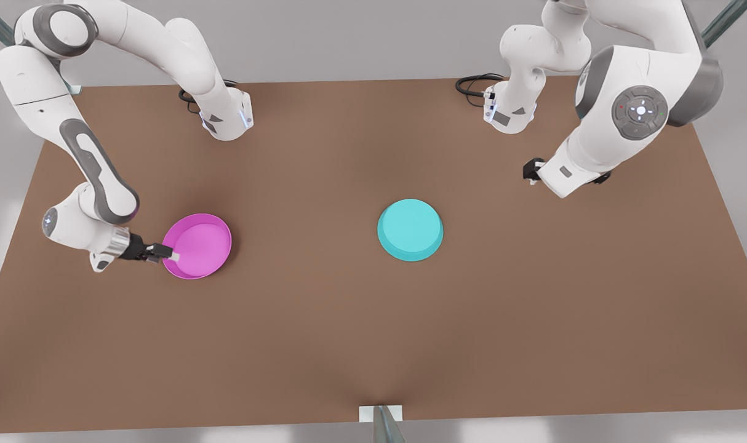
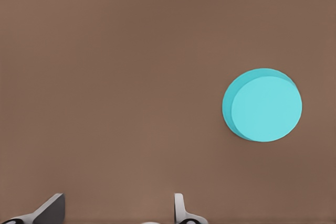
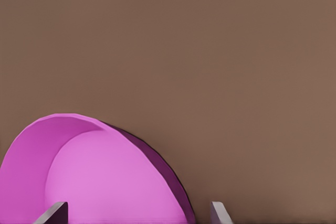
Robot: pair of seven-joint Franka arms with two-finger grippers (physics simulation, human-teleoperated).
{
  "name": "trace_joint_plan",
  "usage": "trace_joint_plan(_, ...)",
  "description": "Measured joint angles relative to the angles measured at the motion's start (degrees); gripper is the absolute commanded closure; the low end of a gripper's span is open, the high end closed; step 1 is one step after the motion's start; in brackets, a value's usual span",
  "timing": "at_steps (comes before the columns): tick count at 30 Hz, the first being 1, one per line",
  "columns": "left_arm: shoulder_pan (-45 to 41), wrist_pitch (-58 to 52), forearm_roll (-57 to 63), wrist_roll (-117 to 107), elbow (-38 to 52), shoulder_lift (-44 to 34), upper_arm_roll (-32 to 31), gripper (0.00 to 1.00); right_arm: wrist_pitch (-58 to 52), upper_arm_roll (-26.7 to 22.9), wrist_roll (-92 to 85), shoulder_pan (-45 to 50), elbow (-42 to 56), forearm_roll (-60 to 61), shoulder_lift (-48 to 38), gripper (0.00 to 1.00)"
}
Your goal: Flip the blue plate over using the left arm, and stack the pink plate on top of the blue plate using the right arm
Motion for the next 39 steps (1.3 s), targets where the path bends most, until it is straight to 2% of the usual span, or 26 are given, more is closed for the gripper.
trace_joint_plan(9, 0.0, -0.6, 0.4, 0.0, -0.1, 0.0, 0.1, 0.00, 0.4, -0.4, 0.0, 0.2, -0.4, -1.8, 1.2, 0.00)
trace_joint_plan(16, 0.1, -0.6, 0.5, 0.0, -0.1, 0.1, 0.1, 0.00, 1.3, -0.6, 0.0, 0.4, -0.9, -1.8, 1.5, 0.18)
trace_joint_plan(28, 0.0, -0.6, 0.5, 0.2, -0.1, 0.1, 0.1, 0.00, 1.3, -0.7, 0.0, 0.4, -0.9, -2.6, 2.2, 0.35)
trace_joint_plan(30, 0.0, -0.6, 0.6, 0.2, -0.1, 0.1, 0.1, 0.00, 1.3, -0.7, 0.0, 0.4, -0.9, -2.9, 2.3, 0.41)
trace_joint_plan(32, 0.1, -0.6, 0.6, 0.2, -0.1, 0.1, 0.1, 0.00, 1.3, -0.7, 0.0, 0.4, -0.9, -2.9, 2.3, 0.60)
trace_joint_plan(33, 0.0, -0.6, 0.6, 0.3, -0.1, 0.1, 0.1, 0.00, 1.3, -0.7, 0.1, 0.4, -0.9, -2.9, 2.2, 0.63)
trace_joint_plan(35, 0.0, -0.6, 0.7, 0.3, -0.1, 0.1, 0.1, 0.00, 1.5, -0.7, 0.1, 0.4, -0.9, -2.9, 2.2, 0.78)
trace_joint_plan(39, 0.0, -0.6, 0.7, 0.4, -0.1, 0.1, 0.3, 0.00, 1.5, -0.8, 0.1, 0.4, -0.9, -3.0, 2.2, 0.79)
